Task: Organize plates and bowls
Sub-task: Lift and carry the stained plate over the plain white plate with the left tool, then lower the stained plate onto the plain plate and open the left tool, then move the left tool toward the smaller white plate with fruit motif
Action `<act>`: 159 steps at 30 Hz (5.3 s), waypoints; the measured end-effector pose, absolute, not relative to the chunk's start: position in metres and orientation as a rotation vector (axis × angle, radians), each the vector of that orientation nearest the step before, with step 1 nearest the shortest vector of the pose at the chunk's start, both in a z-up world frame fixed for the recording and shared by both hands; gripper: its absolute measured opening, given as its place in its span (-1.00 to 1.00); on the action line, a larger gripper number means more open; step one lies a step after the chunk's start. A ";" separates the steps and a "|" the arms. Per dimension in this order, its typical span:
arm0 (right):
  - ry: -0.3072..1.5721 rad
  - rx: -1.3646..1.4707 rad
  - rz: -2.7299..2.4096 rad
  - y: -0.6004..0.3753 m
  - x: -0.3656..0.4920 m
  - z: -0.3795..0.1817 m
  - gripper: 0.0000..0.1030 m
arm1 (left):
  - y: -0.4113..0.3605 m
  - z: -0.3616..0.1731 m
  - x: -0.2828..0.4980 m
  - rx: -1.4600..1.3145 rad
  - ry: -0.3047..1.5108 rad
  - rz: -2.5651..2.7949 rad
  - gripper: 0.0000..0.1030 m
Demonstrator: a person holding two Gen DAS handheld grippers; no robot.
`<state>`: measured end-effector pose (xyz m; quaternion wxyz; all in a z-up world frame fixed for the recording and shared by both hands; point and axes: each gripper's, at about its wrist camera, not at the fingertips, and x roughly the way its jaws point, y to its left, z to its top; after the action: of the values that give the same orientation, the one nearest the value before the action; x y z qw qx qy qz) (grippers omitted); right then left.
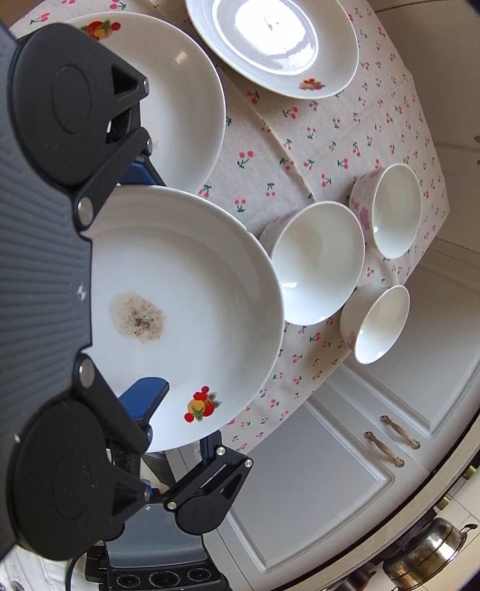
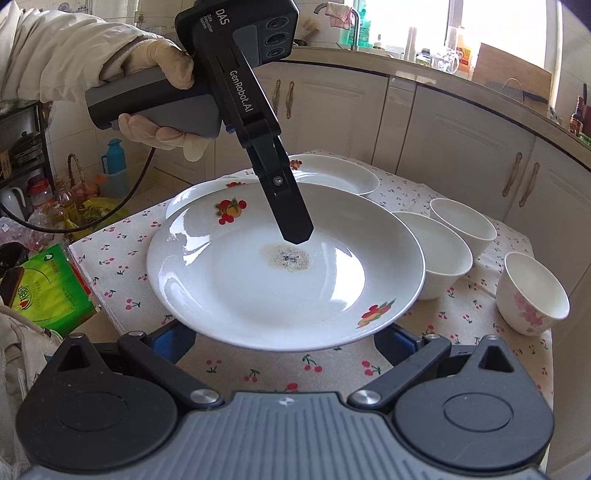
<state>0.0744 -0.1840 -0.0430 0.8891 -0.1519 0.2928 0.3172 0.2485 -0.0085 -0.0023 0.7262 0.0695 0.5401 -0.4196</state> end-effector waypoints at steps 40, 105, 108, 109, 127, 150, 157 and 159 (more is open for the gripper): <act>0.709 -0.377 0.791 -0.090 0.156 -0.048 1.00 | 0.099 -0.031 0.292 -0.041 1.166 -0.757 0.91; 0.680 -0.371 0.630 -0.097 0.135 -0.045 1.00 | 0.123 -0.023 0.271 -0.075 1.189 -0.581 0.91; 0.679 -0.356 0.620 -0.100 0.132 -0.046 1.00 | 0.119 -0.023 0.269 -0.054 1.186 -0.557 0.91; 0.679 -0.354 0.616 -0.102 0.130 -0.046 1.00 | 0.117 -0.023 0.269 -0.045 1.183 -0.548 0.91; 0.678 -0.311 0.556 -0.111 0.115 -0.045 1.00 | 0.090 -0.012 0.244 0.106 1.049 -0.471 0.91; 0.598 -0.334 0.524 -0.137 0.138 -0.023 1.00 | 0.103 0.000 0.246 0.182 0.848 -0.445 0.96; 0.579 -0.389 0.536 -0.135 0.173 -0.012 1.00 | 0.110 -0.007 0.287 0.149 0.860 -0.438 0.96; 0.573 -0.414 0.544 -0.133 0.184 -0.009 1.00 | 0.112 -0.011 0.298 0.148 0.862 -0.438 0.96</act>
<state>0.1835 -0.1328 -0.0092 0.9023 -0.2000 0.2769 0.2632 0.2984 0.1115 -0.0109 0.8828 0.0712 0.4138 -0.2106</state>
